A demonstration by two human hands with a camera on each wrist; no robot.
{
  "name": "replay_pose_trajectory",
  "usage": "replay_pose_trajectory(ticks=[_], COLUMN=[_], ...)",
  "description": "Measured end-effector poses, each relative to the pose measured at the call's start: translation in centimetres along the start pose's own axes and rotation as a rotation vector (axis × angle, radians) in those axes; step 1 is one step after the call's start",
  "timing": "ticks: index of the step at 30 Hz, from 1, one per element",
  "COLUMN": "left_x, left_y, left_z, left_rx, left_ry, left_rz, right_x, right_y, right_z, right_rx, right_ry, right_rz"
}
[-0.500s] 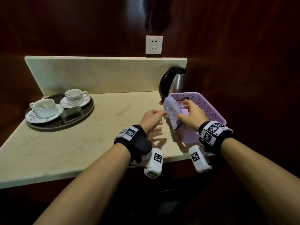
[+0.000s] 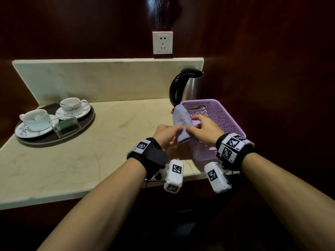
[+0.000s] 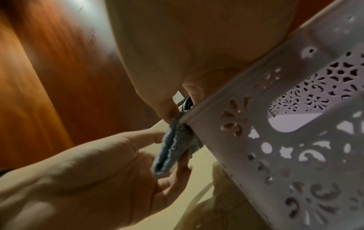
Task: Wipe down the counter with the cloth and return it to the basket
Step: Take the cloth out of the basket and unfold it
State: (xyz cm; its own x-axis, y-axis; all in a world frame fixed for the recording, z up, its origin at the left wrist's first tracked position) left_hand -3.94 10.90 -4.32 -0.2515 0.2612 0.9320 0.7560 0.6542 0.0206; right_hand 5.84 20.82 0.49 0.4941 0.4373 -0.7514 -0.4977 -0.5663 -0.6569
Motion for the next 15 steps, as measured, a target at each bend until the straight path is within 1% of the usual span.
replay_pose_trajectory(ticks=[2,4,7,9,11,13,15], left_x=[0.6,1.6,3.6,4.8,5.9,7.0,7.9], left_y=[-0.8,-0.7,-0.1,0.4,1.1,1.8,2.4], left_z=[0.3,0.2,-0.3,-0.7,-1.0,-1.4,-1.6], left_rx=[0.047,0.043,0.028,0.019,0.013,-0.006,-0.028], left_ry=[0.011,0.025,0.078,0.129,0.169,0.202,0.216], left_rz=[-0.010,-0.038,-0.041,-0.043,-0.039,-0.038,-0.035], right_x=[-0.1,-0.6,-1.1,-1.6,-1.8,-2.0,-2.5], right_y=[0.0,0.4,1.3,1.5,0.9,-0.2,-1.6], right_z=[0.0,-0.2,-0.6,-1.0,-0.8,-0.5,-0.4], right_rx=[-0.028,-0.083,-0.227,-0.269,-0.214,-0.118,-0.037], right_ry=[-0.037,-0.093,-0.136,-0.192,-0.229,-0.242,-0.270], right_rz=[0.033,0.027,0.060,0.062,0.001,-0.052,-0.002])
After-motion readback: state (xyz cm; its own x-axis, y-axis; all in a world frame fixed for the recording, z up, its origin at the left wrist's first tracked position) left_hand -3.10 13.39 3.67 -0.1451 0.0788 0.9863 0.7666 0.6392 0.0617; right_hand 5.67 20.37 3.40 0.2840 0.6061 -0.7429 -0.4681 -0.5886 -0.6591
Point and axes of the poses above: each hand's wrist, its own z-axis towards the middle knuckle, its own y-axis out of the palm, x = y × z, the point moved 10 cm from there along z, towards the middle knuckle, and after that the axes turned 4 degrees about z, right-handed, at the moved point
